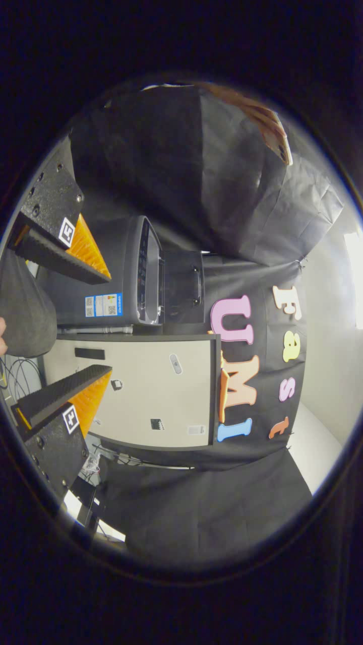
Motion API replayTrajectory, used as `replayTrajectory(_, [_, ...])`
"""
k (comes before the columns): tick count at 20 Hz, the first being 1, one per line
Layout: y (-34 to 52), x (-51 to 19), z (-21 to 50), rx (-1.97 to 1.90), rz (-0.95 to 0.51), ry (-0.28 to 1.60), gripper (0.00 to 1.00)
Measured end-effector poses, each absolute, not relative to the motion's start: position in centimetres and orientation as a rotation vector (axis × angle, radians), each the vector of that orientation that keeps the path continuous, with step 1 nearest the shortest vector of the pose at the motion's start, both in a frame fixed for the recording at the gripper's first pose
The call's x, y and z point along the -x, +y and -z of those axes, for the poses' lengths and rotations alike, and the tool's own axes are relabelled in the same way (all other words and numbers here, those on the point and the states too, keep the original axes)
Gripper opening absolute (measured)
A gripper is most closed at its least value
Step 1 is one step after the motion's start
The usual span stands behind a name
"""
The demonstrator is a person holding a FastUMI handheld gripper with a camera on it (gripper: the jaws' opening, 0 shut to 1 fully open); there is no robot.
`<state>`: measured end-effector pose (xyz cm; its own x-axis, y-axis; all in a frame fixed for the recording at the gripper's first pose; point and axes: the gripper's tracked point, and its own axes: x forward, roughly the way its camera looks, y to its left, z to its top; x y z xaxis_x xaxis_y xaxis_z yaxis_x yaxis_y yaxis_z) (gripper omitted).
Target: Put the clothes into the washing machine and then close the washing machine lid.
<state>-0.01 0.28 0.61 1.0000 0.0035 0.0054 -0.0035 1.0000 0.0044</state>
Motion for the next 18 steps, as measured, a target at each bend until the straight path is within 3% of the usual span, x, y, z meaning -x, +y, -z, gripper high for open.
replayTrajectory(18, [-2.2, -7.8, -8.9, 0.015, -0.024, -0.039, 0.99])
